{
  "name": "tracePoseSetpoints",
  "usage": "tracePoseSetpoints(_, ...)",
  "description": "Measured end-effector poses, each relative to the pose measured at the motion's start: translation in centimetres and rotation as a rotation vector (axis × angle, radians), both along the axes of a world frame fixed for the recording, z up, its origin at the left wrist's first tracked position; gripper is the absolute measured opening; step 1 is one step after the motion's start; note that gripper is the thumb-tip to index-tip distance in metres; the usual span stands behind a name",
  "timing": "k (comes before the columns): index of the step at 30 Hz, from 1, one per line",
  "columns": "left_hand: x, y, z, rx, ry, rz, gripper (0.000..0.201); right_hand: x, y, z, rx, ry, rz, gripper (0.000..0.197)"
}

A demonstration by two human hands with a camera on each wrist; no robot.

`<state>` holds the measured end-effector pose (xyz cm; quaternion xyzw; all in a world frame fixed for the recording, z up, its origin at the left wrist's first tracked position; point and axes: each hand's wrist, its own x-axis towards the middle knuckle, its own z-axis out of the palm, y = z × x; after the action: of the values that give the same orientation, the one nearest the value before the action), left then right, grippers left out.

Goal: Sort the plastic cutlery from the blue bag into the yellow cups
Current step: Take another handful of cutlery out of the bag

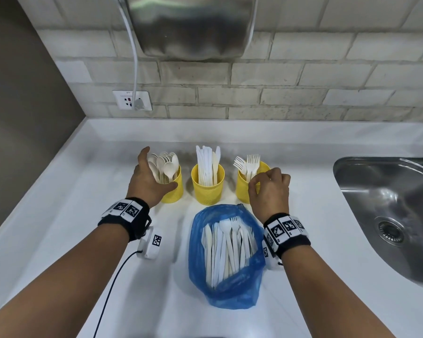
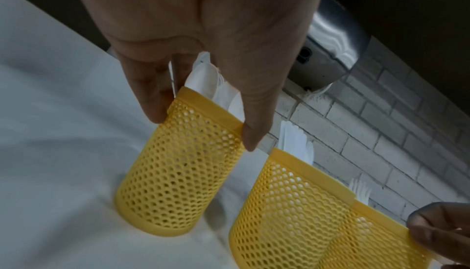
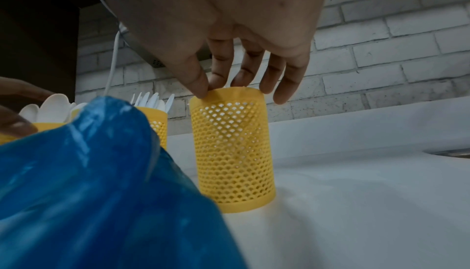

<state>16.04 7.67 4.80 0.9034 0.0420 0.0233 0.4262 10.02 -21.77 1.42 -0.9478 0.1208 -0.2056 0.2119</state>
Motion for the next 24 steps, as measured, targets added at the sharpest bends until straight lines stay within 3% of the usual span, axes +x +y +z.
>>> tracePoseSetpoints(3,-0.9,-0.4,0.4,0.052,0.017,0.02,0.132,-0.2,0.2,0.9,0.014,0.027,0.013,0.013)
tracePoseSetpoints(5,-2.3,-1.2,0.7,0.16,-0.1,0.066,0.125,-0.9,0.4,1.7,0.067,-0.039,0.04,0.014)
tracePoseSetpoints(8,-5.6,-3.0,1.3,0.162,-0.374,-0.044,0.083,-2.3,1.5,4.1,0.278,-0.215,0.151,0.012)
tracePoseSetpoints(10,-8.1,-4.2,1.4,0.088,-0.369,-0.298,0.045,-3.7,2.6,5.7,0.403,-0.203,0.25,0.008)
tracePoseSetpoints(13,-10.8,-6.0,0.1,0.148,-0.196,-0.689,0.011,-6.0,4.0,6.2,0.421,0.09,0.407,0.009)
tracePoseSetpoints(16,-12.1,-7.0,-1.5,0.383,0.003,-0.872,0.015,-8.0,4.6,4.1,0.204,0.451,0.557,0.018)
tracePoseSetpoints(19,-12.9,-6.9,-2.2,0.557,0.088,-0.937,0.013,-9.9,4.2,2.2,0.119,0.705,0.619,0.024)
tracePoseSetpoints(24,-13.9,-6.2,-2.3,0.688,0.135,-0.863,0.014,-11.7,2.7,1.4,0.044,0.774,0.609,0.029)
